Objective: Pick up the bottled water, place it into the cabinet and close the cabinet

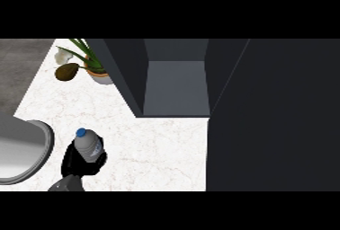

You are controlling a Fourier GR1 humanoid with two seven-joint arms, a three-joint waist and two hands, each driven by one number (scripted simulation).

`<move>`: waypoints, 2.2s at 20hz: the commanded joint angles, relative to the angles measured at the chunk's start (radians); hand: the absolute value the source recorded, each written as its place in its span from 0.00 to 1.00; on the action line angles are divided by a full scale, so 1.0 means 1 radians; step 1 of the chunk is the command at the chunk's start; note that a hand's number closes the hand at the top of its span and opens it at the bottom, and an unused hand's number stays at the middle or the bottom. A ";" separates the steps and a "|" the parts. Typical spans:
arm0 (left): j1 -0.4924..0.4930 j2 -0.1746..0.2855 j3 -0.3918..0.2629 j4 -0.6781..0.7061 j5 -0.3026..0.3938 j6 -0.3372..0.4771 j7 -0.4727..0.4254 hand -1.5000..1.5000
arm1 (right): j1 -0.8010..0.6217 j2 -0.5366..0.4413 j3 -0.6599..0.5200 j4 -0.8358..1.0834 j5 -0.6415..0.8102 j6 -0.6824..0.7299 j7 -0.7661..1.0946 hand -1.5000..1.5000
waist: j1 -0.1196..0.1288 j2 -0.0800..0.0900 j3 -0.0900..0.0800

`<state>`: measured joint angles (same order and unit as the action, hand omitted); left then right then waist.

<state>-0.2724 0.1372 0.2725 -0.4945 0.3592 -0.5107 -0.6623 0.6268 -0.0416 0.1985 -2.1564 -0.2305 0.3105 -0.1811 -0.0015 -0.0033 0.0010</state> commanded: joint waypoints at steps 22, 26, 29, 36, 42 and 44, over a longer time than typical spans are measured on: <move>0.170 -0.137 -0.377 -0.882 0.123 0.459 0.415 1.00 | 0.003 0.017 0.097 -0.002 0.032 -0.030 0.018 0.00 | -0.006 0.001 -0.001; 0.106 -0.137 -0.462 -0.947 0.114 0.619 0.482 1.00 | -0.016 -0.014 0.045 0.007 -0.001 -0.025 0.008 0.00 | -0.006 0.001 -0.001; 0.012 -0.137 -0.463 -0.948 0.071 0.683 0.540 1.00 | 0.008 -0.038 0.019 -0.014 -0.054 -0.006 0.022 0.00 | -0.008 0.001 -0.001; -0.272 -0.137 -0.520 -0.753 0.053 0.873 0.529 1.00 | -0.072 0.023 0.091 0.064 0.042 -0.061 0.007 0.00 | -0.014 0.004 -0.001; -0.429 -0.137 -0.579 -0.547 0.046 0.961 0.460 1.00 | -0.148 -0.013 0.006 0.044 -0.080 -0.059 0.097 0.00 | -0.018 0.007 -0.001; -0.481 -0.137 -0.526 -0.489 0.015 0.962 0.469 1.00 | -0.055 0.005 0.077 0.033 0.011 -0.056 0.011 0.00 | -0.022 0.005 -0.001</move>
<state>-0.6408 0.0002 -0.2584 -1.0964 0.3850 0.3989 -0.1828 0.5578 -0.0535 0.2385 -2.1231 -0.2640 0.2694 -0.1512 -0.0185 0.0018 0.0002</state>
